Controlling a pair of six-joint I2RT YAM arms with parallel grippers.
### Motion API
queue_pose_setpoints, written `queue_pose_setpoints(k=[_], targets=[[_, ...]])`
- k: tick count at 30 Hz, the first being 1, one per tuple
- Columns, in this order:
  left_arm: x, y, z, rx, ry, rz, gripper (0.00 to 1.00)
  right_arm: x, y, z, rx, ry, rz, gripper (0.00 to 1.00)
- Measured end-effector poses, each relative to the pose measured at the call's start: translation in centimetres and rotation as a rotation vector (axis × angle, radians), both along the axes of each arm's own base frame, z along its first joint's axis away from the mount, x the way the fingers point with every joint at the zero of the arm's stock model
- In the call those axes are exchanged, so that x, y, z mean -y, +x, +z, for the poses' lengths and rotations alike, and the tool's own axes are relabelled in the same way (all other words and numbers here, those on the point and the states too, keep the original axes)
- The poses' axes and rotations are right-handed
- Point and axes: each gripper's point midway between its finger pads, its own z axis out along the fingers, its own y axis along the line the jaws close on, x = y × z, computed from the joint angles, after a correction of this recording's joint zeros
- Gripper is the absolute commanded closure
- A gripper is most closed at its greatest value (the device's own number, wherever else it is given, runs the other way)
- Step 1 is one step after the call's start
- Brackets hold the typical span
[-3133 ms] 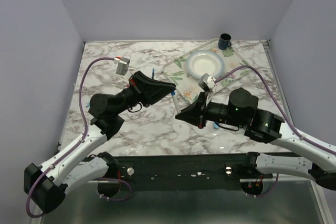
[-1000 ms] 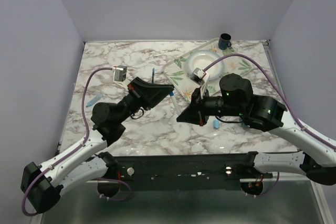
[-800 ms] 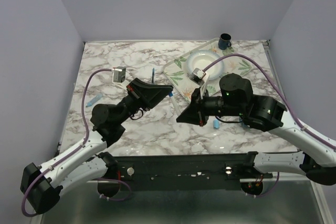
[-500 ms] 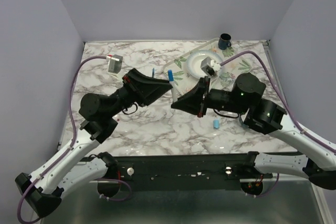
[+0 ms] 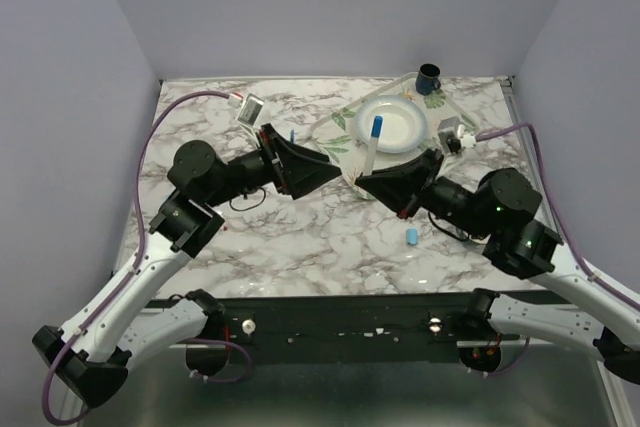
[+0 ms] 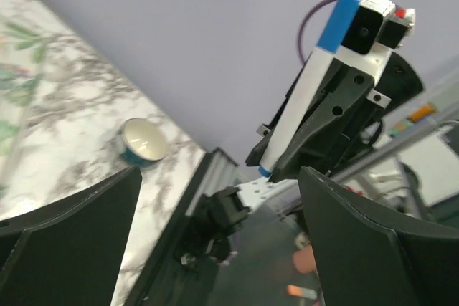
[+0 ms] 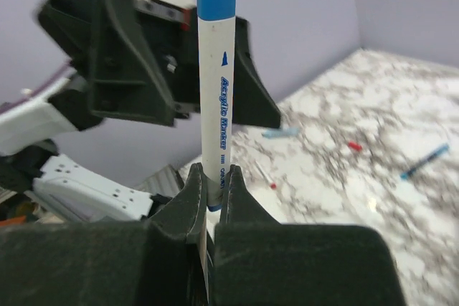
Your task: Insert the pens into the pen caps
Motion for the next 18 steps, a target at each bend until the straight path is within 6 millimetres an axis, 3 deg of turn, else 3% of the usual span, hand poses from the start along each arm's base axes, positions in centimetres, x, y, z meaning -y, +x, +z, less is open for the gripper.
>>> queue_pose_setpoints(k=[6, 11, 14, 18], targets=[[-3.2, 3.3, -4.4, -0.008, 0.2, 0.284, 0.01, 0.2, 2.9, -10.1, -0.238, -0.166, -0.154, 0.99], [-9.2, 5.6, -9.3, 0.012, 0.402, 0.607, 0.01, 0.0, 4.3, -21.4, -0.484, -0.367, -0.264, 0.97], [-11.9, 5.8, -12.3, 0.02, 0.494, 0.72, 0.01, 0.0, 4.5, -26.3, -0.586, -0.472, -0.306, 0.93], [-14.7, 5.8, -15.5, 0.028, 0.596, 0.823, 0.01, 0.1, 5.0, -30.5, -0.672, -0.58, -0.367, 0.92]])
